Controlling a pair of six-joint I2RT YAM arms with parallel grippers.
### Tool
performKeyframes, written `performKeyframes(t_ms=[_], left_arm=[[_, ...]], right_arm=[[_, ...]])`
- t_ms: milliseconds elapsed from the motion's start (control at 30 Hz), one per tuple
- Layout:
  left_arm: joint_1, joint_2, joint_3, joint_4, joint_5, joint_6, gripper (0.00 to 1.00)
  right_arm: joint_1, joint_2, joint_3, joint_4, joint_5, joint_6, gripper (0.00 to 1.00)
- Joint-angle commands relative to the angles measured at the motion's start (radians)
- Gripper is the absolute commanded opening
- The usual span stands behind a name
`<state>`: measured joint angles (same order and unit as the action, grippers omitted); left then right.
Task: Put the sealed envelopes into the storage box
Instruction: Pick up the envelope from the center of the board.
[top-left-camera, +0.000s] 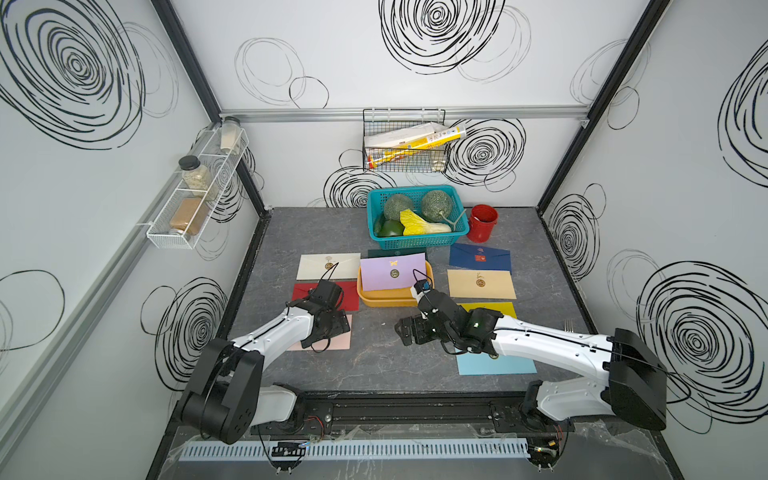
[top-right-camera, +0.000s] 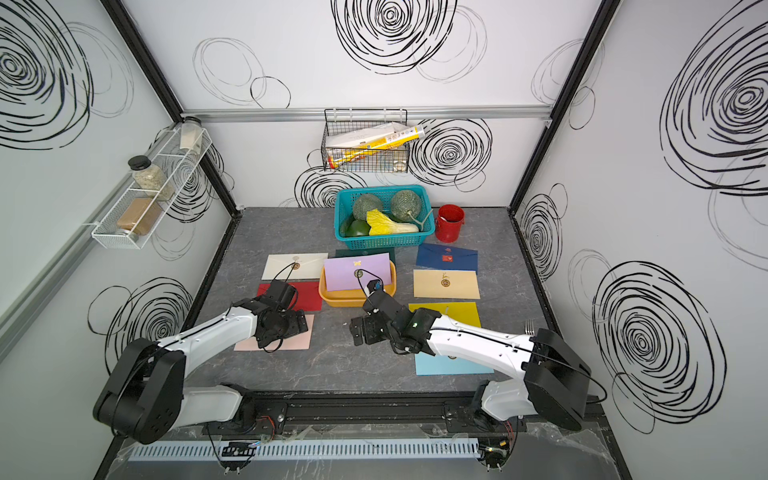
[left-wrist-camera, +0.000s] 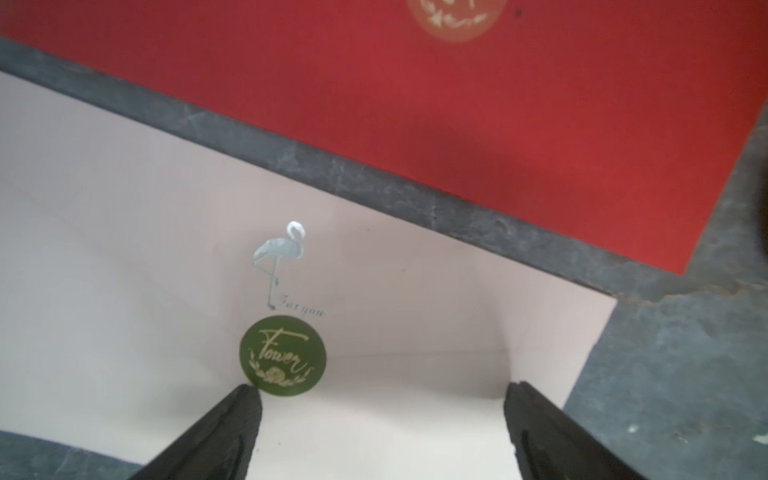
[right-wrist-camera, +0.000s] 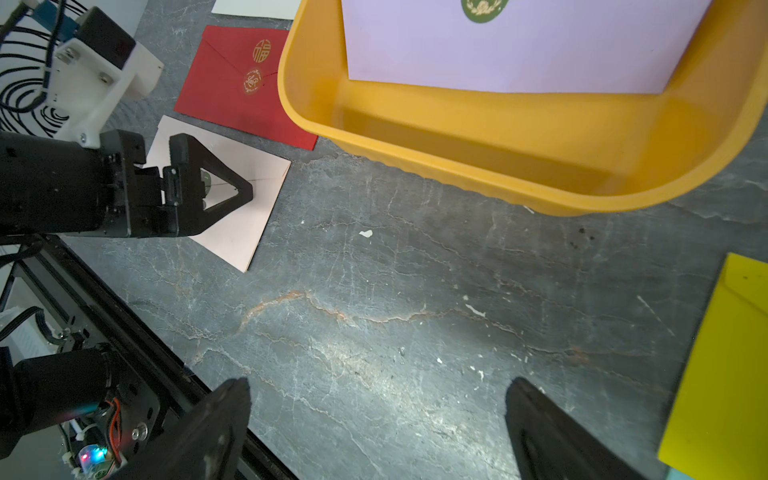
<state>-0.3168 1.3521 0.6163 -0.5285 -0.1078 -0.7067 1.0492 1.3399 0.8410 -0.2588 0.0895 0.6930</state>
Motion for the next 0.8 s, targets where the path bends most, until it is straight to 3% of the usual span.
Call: performKeyframes(t_ms=[0,200,433,667,767], left_arm=[[-0.058,0.065,-0.004,0.012,0.008,-0.015,0.98],[-0.269,0.139,0.022,-0.013,-0.012,-0.143,0.98],[-0.539,0.305,0.212,-0.030,0.014,-0.383,0.99],[-0.686,0.361,0.348,-0.032,0.014,-0.676,0.99],[-0.706,0.374,0.423,-0.028,0.010,-0.723,0.99]], right_arm=[[-0.021,-0.040,-0.023,-0.011,0.002,0.014,1.00],[-0.156,-0.121,-0.106,0.004,-0.054,-0.010,1.00],[-0.326,-0.201,-0.146,-0.059,-0.107,-0.068,1.00],[-0.358,-0.241,-0.173,-0.099,-0.130,-0.079,1.00],[-0.359,-0.246,-0.204,-0.086,-0.147,-0.071,1.00]])
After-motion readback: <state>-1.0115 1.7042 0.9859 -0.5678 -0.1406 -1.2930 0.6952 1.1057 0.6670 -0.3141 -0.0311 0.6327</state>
